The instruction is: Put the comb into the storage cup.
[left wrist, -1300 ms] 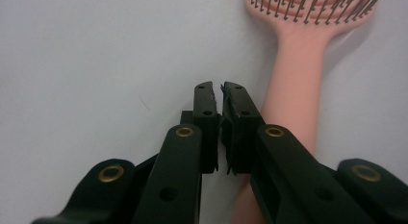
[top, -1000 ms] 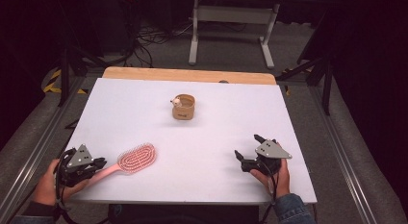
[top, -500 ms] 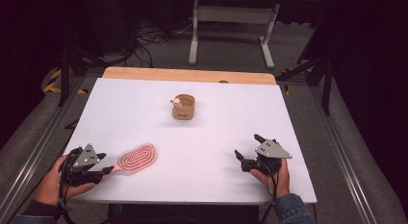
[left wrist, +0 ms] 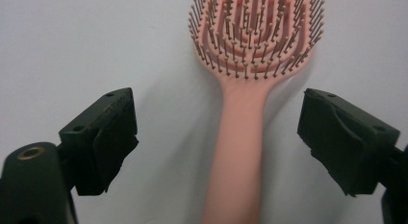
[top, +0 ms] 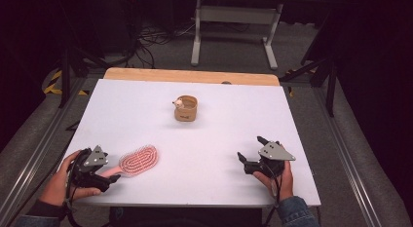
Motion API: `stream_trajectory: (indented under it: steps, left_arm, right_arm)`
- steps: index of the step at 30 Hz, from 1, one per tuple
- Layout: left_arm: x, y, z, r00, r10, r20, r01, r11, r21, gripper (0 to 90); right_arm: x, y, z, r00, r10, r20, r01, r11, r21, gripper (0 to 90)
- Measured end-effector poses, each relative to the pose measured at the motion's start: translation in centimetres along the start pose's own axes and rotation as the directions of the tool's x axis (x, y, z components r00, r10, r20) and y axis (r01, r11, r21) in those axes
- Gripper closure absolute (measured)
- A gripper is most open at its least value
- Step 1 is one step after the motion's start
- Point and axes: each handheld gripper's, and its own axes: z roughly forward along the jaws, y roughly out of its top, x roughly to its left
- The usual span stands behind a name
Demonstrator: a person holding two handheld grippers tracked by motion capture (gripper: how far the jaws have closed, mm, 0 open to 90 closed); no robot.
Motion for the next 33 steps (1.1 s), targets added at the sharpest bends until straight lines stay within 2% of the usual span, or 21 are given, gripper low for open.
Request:
stream_trajectory:
  steps: [1, 5, 6, 9, 15, 17, 20, 21, 25, 29, 33]
  left_arm:
    - [0.0, 0.0, 0.0, 1.0000, 0.000, 0.000, 0.000, 1.0000, 0.000, 14.3]
    - [-0.1, 0.6, 0.8, 0.9995, 0.031, 0.010, -0.032, 0.9982, 0.051, 15.1]
    - [-0.1, 0.6, 0.8, 0.9995, 0.031, 0.010, -0.032, 0.9982, 0.051, 15.1]
    - [-0.1, 0.9, 1.5, 0.9990, 0.038, 0.023, -0.040, 0.9949, 0.093, 15.1]
    - [0.0, 1.6, 2.0, 0.9980, 0.046, 0.044, -0.051, 0.9928, 0.109, 15.6]
    - [0.2, 1.8, 2.1, 0.9974, 0.032, 0.065, -0.039, 0.9925, 0.116, 16.5]
    - [0.6, 2.0, 2.1, 0.9936, 0.019, 0.111, -0.034, 0.9905, 0.133, 24.7]
    - [0.7, 2.1, 2.1, 0.9897, 0.022, 0.142, -0.040, 0.9907, 0.130, 28.2]
    - [0.9, 2.1, 2.1, 0.9825, 0.019, 0.185, -0.045, 0.9896, 0.136, 41.8]
    - [0.9, 2.0, 2.0, 0.9814, 0.018, 0.191, -0.043, 0.9909, 0.127, 49.0]
    - [0.9, 2.0, 1.8, 0.9831, 0.007, 0.183, -0.031, 0.9911, 0.129, 61.5]
  right_arm:
    - [0.0, 0.0, 0.0, 1.0000, 0.000, 0.000, 0.000, 1.000, 0.000, 11.6]
    - [0.0, 0.0, 0.0, 1.0000, 0.005, 0.002, -0.005, 1.000, 0.003, 11.4]
    - [0.0, 0.0, 0.0, 1.0000, 0.005, 0.002, -0.005, 1.000, 0.003, 11.4]
    - [0.0, -0.1, 0.0, 1.0000, 0.003, 0.000, -0.003, 1.000, 0.008, 11.4]
    - [0.0, -0.1, 0.1, 0.9999, 0.011, -0.003, -0.011, 1.000, 0.003, 12.0]
    - [-0.1, -0.1, 0.1, 0.9999, 0.011, -0.006, -0.011, 1.000, 0.003, 12.0]
    - [0.0, -0.1, 0.1, 0.9999, 0.011, -0.009, -0.011, 1.000, 0.007, 11.9]
    - [0.0, -0.1, 0.1, 0.9999, 0.010, -0.010, -0.010, 1.000, 0.007, 11.9]
    - [-0.1, -0.2, 0.1, 0.9998, 0.013, -0.012, -0.013, 1.000, 0.011, 11.9]
    - [-0.1, -0.2, 0.2, 0.9998, 0.013, -0.016, -0.013, 1.000, 0.014, 11.9]
    - [0.0, -0.2, 0.2, 0.9997, 0.012, -0.020, -0.011, 1.000, 0.016, 12.0]
